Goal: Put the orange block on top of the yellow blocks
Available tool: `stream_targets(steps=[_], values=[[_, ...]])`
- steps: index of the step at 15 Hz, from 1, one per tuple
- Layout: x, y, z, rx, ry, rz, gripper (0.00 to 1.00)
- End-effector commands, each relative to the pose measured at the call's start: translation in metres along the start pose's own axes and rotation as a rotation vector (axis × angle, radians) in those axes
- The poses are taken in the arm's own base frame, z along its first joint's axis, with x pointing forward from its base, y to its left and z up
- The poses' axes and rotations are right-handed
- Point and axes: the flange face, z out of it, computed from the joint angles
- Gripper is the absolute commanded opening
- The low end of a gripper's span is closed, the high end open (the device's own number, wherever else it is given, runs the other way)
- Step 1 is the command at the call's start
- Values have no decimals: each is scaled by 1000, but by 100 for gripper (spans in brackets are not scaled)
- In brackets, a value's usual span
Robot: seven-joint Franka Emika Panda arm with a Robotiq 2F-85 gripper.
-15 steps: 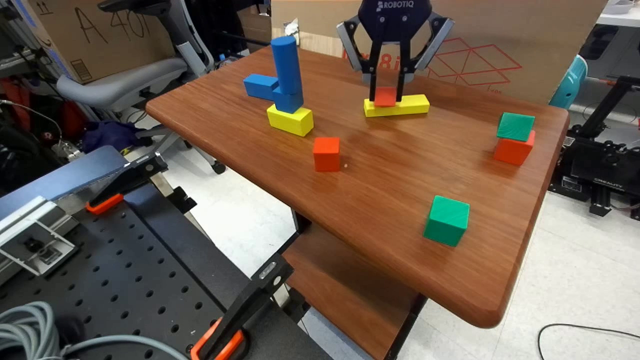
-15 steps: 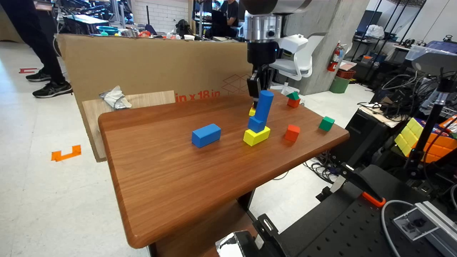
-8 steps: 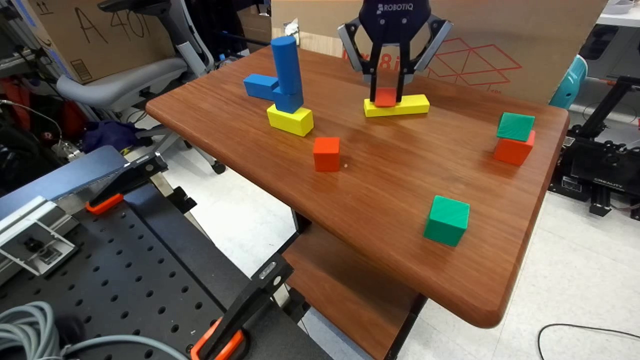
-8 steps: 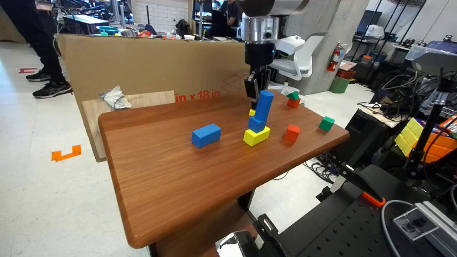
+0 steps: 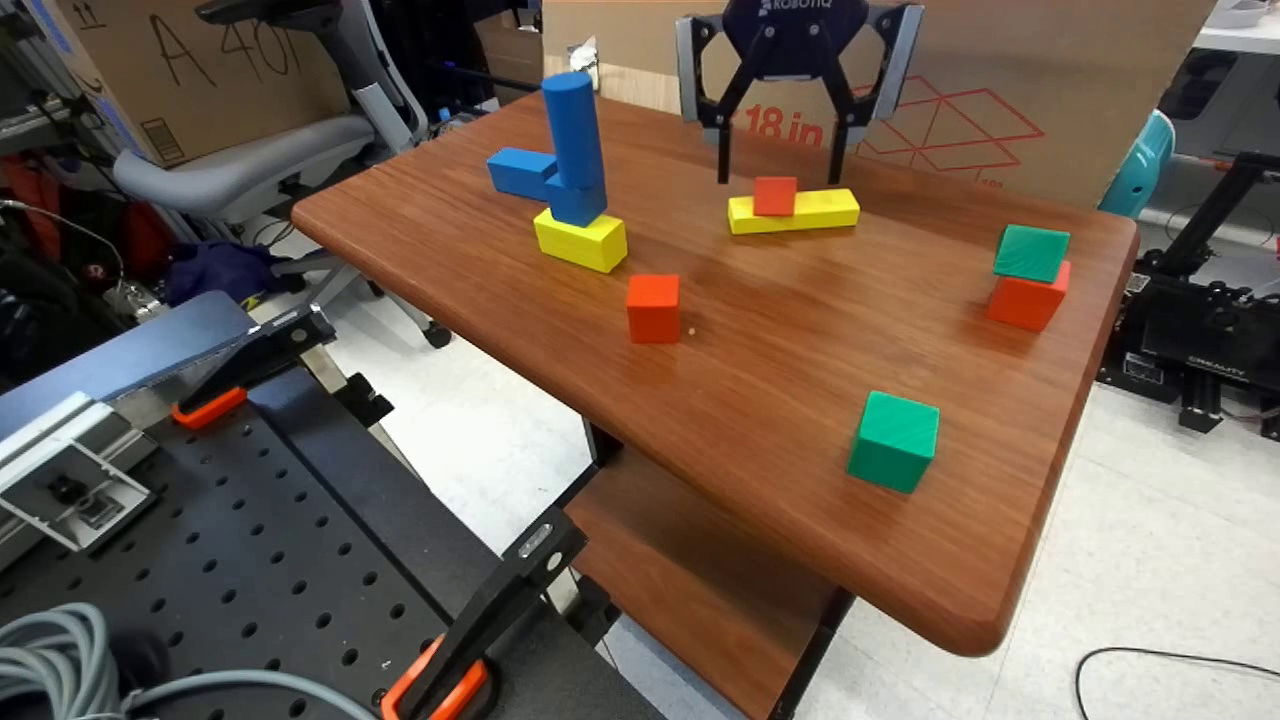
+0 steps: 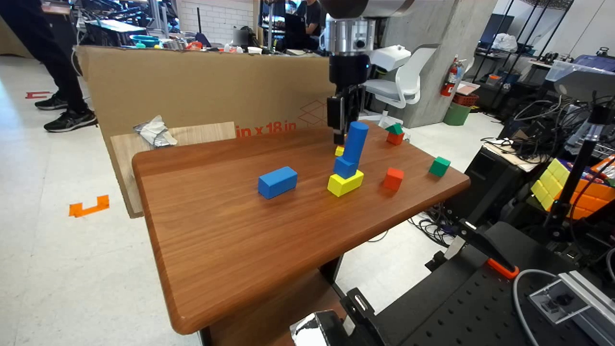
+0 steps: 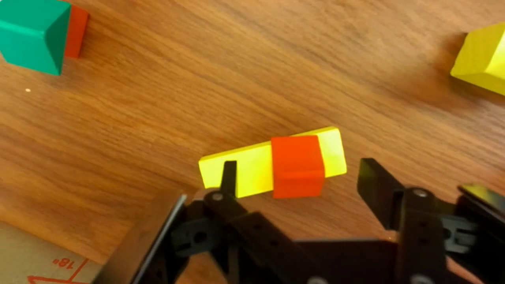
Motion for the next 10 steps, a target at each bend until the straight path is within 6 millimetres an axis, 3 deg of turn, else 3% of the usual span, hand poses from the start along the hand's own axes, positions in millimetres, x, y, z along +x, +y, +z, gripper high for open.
stream_targets(steps=[1, 6, 7, 8, 10], values=[[-34, -6, -45, 41, 39, 47, 100], [-105, 0, -107, 161, 135, 279, 100], [-68, 9, -85, 109, 121, 203, 100], [-79, 12, -96, 109, 130, 217, 100], [-78, 11, -96, 108, 131, 215, 100]])
